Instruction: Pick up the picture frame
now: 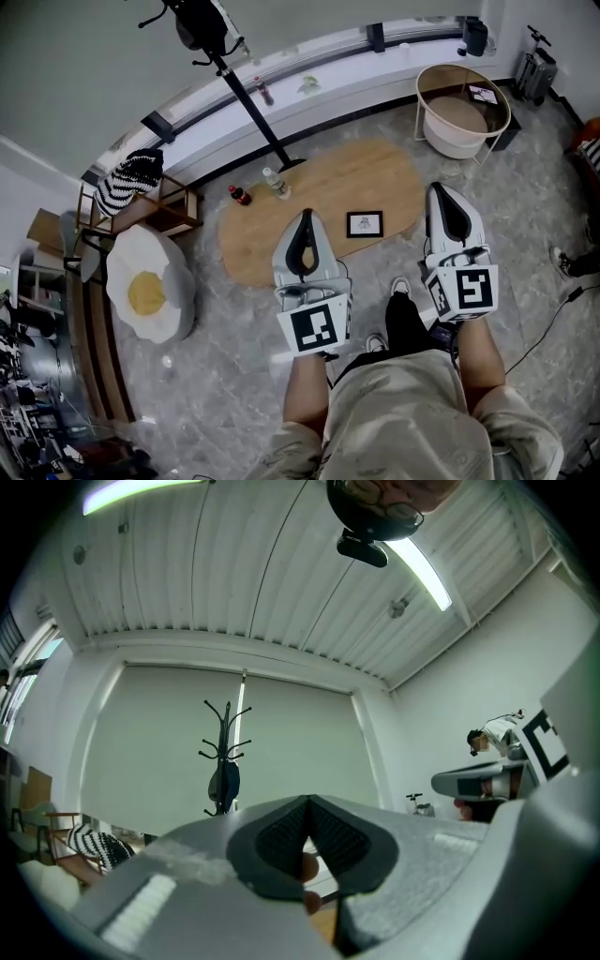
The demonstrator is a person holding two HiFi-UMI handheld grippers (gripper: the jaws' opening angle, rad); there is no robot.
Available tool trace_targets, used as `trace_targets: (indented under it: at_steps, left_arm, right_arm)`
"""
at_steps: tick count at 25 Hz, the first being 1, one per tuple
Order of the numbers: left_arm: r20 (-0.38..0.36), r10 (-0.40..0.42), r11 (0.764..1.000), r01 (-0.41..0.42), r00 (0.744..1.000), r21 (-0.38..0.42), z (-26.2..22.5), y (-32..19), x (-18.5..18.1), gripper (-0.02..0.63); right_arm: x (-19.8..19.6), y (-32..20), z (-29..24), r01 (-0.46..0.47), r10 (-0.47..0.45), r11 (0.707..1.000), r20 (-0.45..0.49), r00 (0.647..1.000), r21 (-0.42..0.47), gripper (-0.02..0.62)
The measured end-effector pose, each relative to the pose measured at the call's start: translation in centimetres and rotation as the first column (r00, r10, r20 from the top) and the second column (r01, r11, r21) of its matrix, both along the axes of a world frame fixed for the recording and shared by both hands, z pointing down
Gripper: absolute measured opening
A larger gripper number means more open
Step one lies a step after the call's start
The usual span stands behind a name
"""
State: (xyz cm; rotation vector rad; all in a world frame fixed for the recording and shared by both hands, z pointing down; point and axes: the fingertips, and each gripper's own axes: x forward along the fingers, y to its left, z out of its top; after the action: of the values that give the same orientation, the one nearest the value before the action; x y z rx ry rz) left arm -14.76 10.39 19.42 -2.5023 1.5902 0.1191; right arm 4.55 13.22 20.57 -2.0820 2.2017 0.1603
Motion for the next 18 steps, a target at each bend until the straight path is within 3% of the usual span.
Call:
trace_targets:
  at_steps: [18]
  left_arm:
    - [0.051,0.010,1.000,-0.009,0.999,-0.028,0.2,-13.6,8.7,0.005]
  right_arm:
    - [8.5,-13.3,0.3,0.009,-0.009,0.999,0.024,1.000,-0.036,0.003]
